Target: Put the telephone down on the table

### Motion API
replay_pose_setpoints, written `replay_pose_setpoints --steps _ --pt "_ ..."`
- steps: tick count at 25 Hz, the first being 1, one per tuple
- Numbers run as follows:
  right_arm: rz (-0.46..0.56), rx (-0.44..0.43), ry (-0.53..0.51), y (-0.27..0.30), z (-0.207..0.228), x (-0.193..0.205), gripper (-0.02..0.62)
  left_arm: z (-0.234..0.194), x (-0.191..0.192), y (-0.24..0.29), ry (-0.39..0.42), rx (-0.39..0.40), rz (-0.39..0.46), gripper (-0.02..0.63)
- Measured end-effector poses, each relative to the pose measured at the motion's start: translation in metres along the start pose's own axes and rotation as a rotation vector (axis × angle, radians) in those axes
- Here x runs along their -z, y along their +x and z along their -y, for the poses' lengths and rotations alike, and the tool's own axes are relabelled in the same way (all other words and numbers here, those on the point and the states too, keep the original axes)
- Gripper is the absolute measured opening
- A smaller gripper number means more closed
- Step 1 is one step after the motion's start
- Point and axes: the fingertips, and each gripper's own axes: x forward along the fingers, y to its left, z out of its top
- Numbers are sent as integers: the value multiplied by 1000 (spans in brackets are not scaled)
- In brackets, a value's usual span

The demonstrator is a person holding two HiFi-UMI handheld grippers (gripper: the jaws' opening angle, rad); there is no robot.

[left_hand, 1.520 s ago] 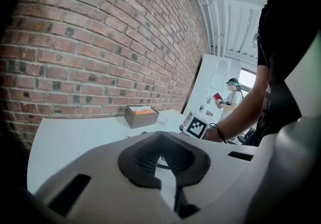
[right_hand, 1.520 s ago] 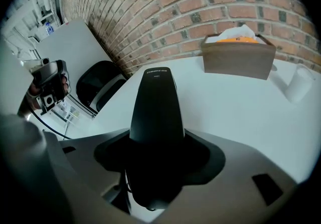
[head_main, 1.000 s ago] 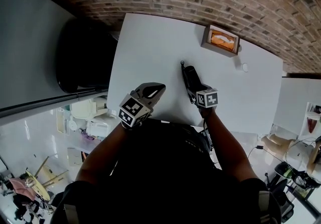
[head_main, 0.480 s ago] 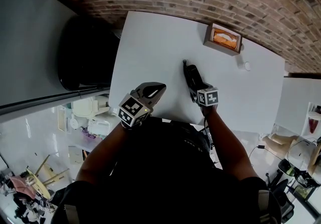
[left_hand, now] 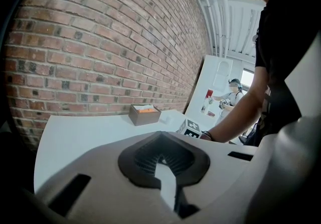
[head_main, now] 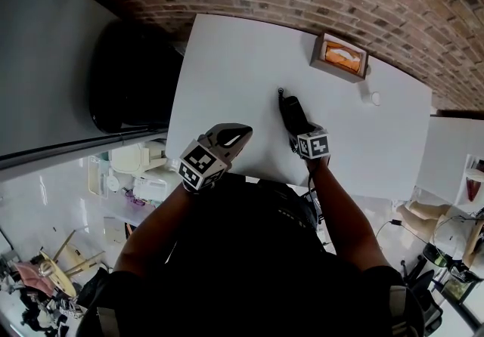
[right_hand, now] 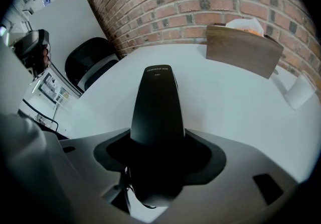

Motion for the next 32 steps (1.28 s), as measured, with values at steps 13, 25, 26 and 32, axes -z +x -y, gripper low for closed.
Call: replay_pose_setpoints --steps 13,25,26,32 --pt "8 -5 -13 2 -3 0 275 5 1 -4 4 0 18 8" --pt "26 23 -23 -10 1 -7 307 17 1 -6 17 19 23 8" --pt "33 22 -23 -14 0 -8 307 18 1 -6 20 24 23 8" --pt "108 -28 -16 -54 -19 -23 307 32 -7 12 33 68 34 8"
